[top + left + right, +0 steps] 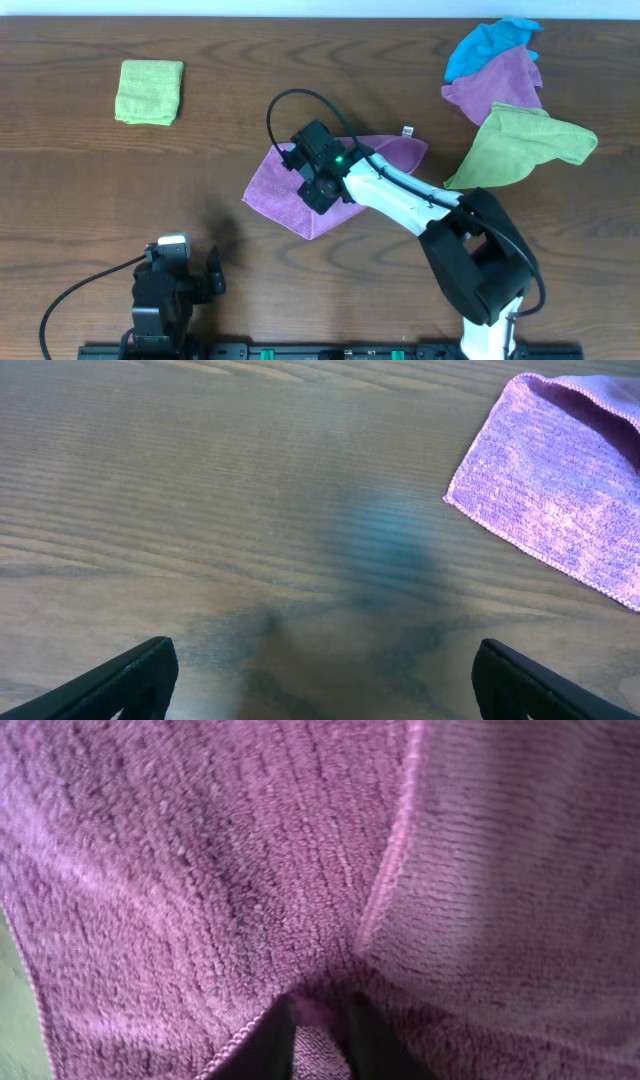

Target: Fold the cloth

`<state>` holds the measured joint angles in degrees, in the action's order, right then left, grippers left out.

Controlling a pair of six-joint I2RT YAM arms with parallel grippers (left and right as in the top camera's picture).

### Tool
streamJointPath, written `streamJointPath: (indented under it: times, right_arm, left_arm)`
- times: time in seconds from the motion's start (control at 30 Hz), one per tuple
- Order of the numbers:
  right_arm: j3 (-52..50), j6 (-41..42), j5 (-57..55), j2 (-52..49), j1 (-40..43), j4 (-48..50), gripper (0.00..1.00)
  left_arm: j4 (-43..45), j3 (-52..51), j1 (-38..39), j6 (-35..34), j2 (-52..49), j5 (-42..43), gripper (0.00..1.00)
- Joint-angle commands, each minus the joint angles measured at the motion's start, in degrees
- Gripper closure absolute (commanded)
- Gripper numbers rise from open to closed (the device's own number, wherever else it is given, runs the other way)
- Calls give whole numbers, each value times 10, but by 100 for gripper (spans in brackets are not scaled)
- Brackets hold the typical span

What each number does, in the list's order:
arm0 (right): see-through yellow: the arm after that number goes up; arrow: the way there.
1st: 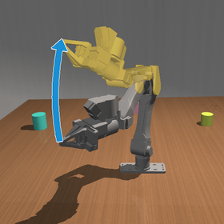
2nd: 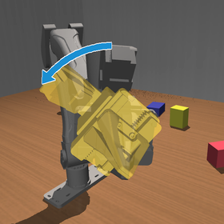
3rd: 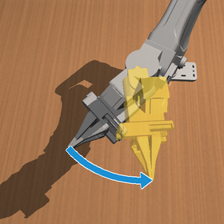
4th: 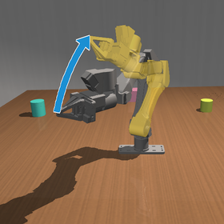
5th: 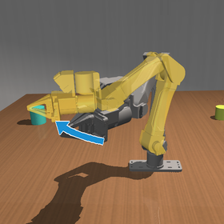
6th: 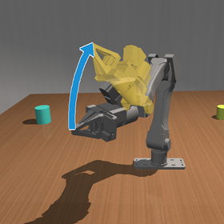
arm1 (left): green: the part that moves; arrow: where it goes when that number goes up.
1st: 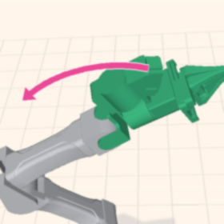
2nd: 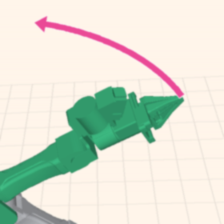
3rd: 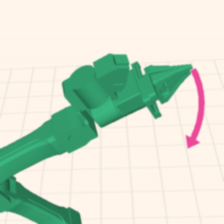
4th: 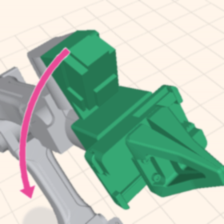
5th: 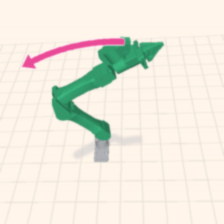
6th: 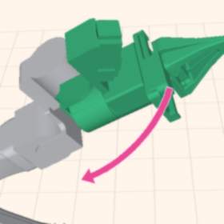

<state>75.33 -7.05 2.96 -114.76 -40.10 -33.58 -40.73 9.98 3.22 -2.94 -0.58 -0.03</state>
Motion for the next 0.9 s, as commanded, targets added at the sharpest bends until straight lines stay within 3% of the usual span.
streamJointPath:
  times: [0.0,0.2,0.6,0.83,0.87]
  right_arm:
    - [3,4,-2,-5,-5,-1,99]
    - [6,59,-2,10,-5,-27,99]
    - [7,177,-1,144,-5,-170,99]
    - [7,234,12,162,-10,-261,99]
    - [7,242,21,162,-10,-277,94]
  left_arm:
    - [-8,-7,2,6,3,-6,5]
    - [-8,-7,2,6,3,-6,5]
    - [-8,-7,2,6,3,-6,5]
    - [-8,-7,2,6,3,-5,5]
    - [-8,-7,2,6,3,-6,5]
